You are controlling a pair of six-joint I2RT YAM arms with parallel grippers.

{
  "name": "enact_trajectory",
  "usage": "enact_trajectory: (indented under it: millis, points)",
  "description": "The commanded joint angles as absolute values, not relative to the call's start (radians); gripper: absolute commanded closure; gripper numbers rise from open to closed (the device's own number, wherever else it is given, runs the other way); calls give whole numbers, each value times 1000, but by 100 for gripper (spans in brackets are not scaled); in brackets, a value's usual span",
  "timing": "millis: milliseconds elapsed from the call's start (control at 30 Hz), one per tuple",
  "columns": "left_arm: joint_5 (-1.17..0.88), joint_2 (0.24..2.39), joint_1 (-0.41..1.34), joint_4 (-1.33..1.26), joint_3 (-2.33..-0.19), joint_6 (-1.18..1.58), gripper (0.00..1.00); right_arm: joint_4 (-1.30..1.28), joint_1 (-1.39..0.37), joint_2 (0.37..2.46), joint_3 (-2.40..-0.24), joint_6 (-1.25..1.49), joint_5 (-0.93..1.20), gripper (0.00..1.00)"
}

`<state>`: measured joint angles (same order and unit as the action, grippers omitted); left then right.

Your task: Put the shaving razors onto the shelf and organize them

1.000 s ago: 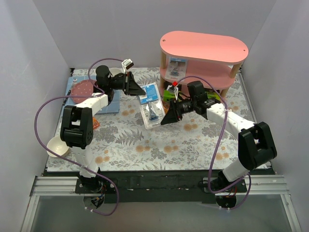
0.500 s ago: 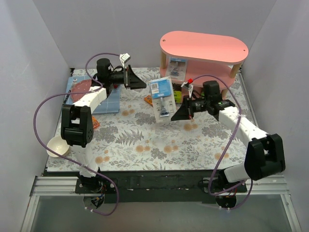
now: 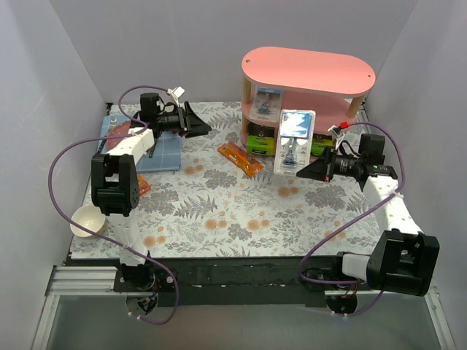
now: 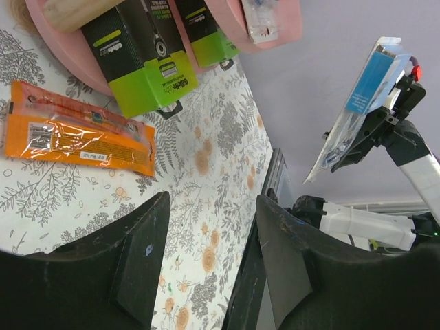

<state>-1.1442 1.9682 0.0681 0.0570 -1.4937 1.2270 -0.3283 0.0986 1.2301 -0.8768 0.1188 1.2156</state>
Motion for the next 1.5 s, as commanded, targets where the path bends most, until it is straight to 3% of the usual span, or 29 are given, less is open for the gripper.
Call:
enact_trajectory:
  millis: [0,367,633,1067,1167,1267,1300,1400,1467]
  points:
    - [-1149,1947,78,52,-1525,1212,48,-342,145,1239,-882,121,1298,99]
    - [-1170,1884,78,6,-1425,1243,47,-213,331,1469,-1031,278,1307,99]
    - [-1177,1850,78,6,-1376,1244,47,-224,367,1632,-1227,304,1307,99]
    - [-1169,1850,92,20,-1378,1218,46,-95,391,1750,-1269,460,1353,98]
    - [-1166,1847,103,32,-1371,1200,46,-118,409,1769,-1311,459,1333,91]
    - [-1164,1841,113,40,-1364,1187,46,-152,431,1781,-1362,439,1304,74]
    - [-1164,1836,115,43,-1362,1184,46,-166,436,1782,-1373,434,1293,65]
    - [-1163,1830,120,46,-1355,1181,46,-207,457,1789,-1402,413,1263,51]
    - [-1164,1829,120,46,-1353,1181,46,-231,469,1784,-1401,402,1246,48]
